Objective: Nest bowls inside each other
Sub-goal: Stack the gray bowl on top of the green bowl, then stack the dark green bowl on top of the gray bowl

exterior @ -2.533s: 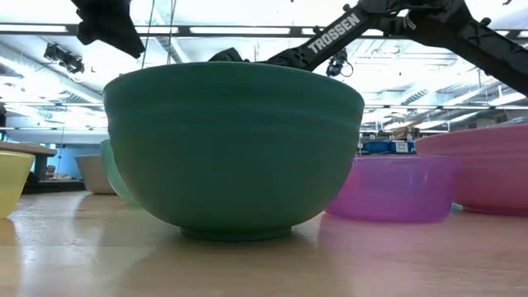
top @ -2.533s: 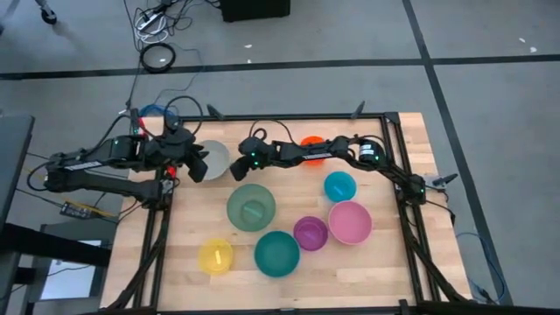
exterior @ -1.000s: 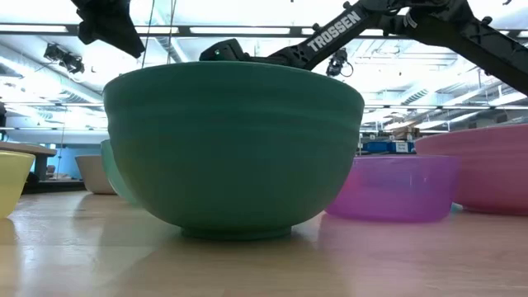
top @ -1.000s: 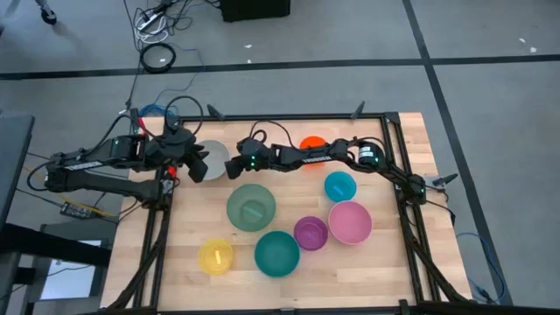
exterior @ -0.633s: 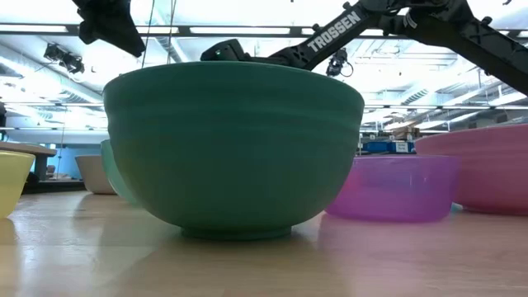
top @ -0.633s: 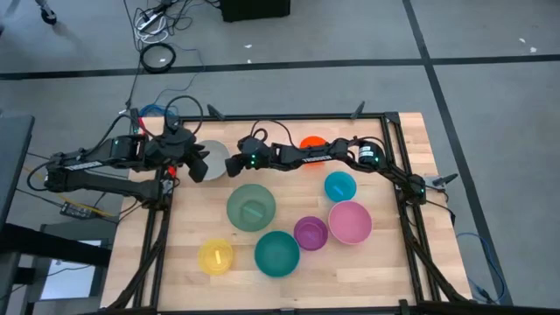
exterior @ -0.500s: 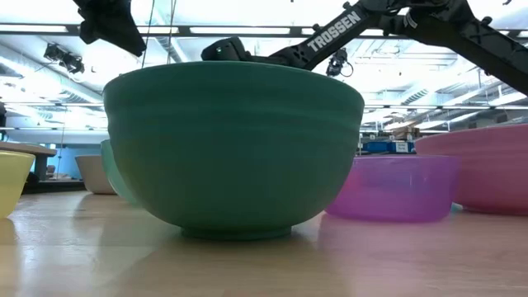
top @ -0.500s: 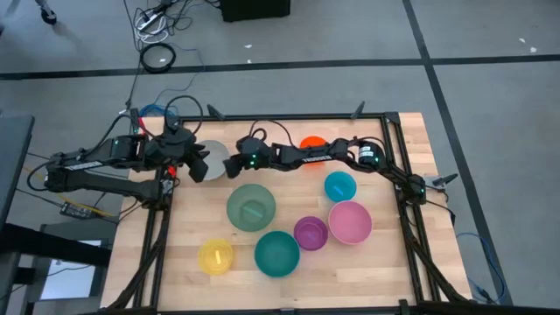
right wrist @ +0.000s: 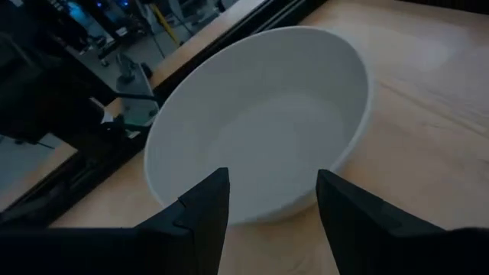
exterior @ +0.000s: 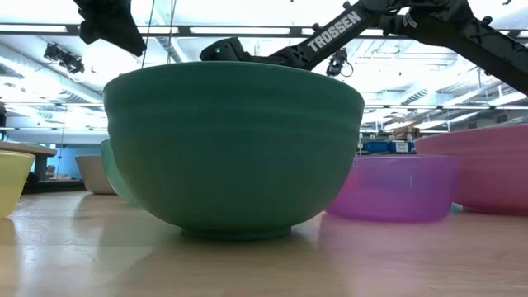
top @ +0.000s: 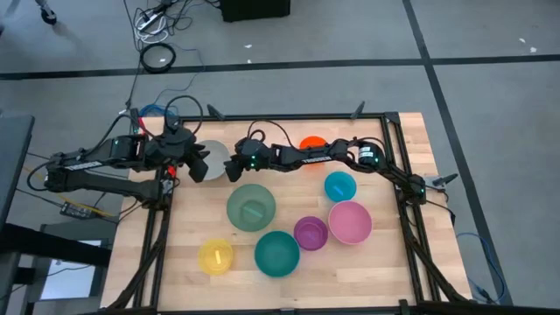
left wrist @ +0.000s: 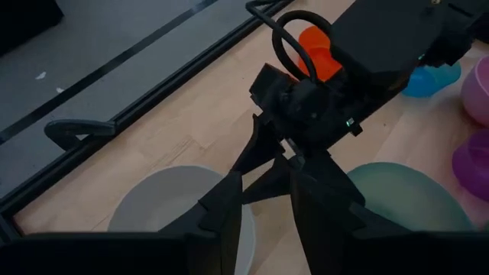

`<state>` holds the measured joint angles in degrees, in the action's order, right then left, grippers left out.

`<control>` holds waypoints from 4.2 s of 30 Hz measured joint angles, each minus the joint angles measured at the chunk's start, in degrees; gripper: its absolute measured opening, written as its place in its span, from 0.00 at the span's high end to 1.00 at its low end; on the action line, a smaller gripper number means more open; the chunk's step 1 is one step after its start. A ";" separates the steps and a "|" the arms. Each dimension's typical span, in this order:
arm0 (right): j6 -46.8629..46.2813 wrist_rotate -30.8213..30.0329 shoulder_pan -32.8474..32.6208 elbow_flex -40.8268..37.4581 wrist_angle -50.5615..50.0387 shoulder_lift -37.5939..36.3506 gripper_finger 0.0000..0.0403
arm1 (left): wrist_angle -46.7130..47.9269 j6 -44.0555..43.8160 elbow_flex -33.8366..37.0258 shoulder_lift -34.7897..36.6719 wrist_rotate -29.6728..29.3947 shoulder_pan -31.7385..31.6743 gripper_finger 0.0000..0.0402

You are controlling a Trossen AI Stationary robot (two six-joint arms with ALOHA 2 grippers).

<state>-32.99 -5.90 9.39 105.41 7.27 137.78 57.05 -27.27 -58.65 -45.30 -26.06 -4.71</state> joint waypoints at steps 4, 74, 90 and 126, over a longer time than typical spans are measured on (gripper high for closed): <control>-0.31 -0.64 0.00 0.00 -0.64 0.00 0.54 | -0.02 0.00 0.00 0.00 0.00 0.00 0.70; 8.43 -0.37 -8.77 5.01 -56.46 -22.29 1.00 | -8.42 2.19 -0.02 0.89 1.49 0.01 0.70; 7.15 -1.74 -10.88 4.94 -58.25 -17.40 0.76 | -8.90 2.62 -0.02 0.90 3.81 0.00 0.70; -3.65 7.11 -25.46 -8.42 -56.41 -22.26 0.64 | -4.97 -4.24 -0.02 0.90 5.83 14.75 0.70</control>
<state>-36.64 1.21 -16.08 96.99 -49.14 115.52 52.08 -31.51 -58.67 -44.40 -20.24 10.04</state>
